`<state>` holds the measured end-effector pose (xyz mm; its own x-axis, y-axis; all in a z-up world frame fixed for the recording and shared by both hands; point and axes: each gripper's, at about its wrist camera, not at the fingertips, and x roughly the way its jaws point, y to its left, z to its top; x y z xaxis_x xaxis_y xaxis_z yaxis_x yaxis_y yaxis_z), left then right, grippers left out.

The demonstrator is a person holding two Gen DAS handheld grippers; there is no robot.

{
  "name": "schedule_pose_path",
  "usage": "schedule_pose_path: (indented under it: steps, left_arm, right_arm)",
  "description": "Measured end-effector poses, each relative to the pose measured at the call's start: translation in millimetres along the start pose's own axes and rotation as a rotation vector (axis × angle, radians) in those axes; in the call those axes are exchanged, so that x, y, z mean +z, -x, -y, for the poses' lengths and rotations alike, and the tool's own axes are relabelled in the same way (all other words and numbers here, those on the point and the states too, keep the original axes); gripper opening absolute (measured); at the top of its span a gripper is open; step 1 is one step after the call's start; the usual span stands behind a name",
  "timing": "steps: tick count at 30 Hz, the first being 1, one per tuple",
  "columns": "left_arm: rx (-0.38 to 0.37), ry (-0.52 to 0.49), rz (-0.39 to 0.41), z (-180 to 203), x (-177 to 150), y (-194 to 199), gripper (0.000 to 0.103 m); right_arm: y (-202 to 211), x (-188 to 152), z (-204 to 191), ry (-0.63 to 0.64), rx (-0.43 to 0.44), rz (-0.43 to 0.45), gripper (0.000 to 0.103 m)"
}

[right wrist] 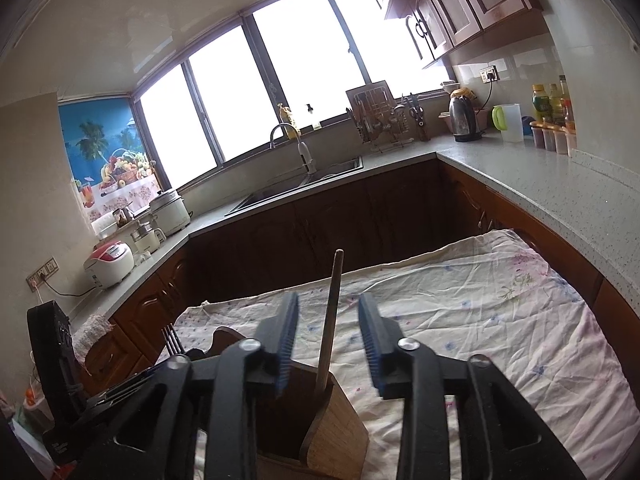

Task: Organize utensils
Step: 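Lower the fork into the wooden holder and open the left gripper while the right releases the chopstick there, then withdraw both grippers from the holder back over the remaining utensils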

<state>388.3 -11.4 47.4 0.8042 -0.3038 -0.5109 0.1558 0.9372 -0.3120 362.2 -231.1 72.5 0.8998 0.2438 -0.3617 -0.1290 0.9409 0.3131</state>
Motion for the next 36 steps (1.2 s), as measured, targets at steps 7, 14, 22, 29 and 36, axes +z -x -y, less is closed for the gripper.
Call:
schedule_pose_path:
  steps: [7, 14, 22, 29, 36]
  left_arm:
    - [0.034, 0.007, -0.001, -4.4, -1.9, 9.1, 0.070]
    - [0.065, 0.014, 0.015, -9.6, -6.8, 31.6, 0.085]
    - [0.109, 0.006, 0.041, -15.9, -18.8, 68.1, 0.093]
    - [0.131, -0.008, 0.044, -17.5, -40.6, 102.7, 0.094]
    - [0.127, 0.006, 0.025, -24.6, -70.4, 136.8, 0.094]
  right_arm:
    - [8.7, 0.4, 0.2, -0.017, 0.013, 0.011, 0.074]
    - [24.5, -1.1, -0.3, -0.045, 0.045, 0.023, 0.099]
    - [53.6, -14.0, 1.0, -0.068, 0.075, 0.008, 0.101]
    - [92.7, -35.7, 1.6, -0.084, 0.088, 0.007, 0.101]
    - [128.7, -61.3, 4.6, -0.103, 0.089, -0.015, 0.101]
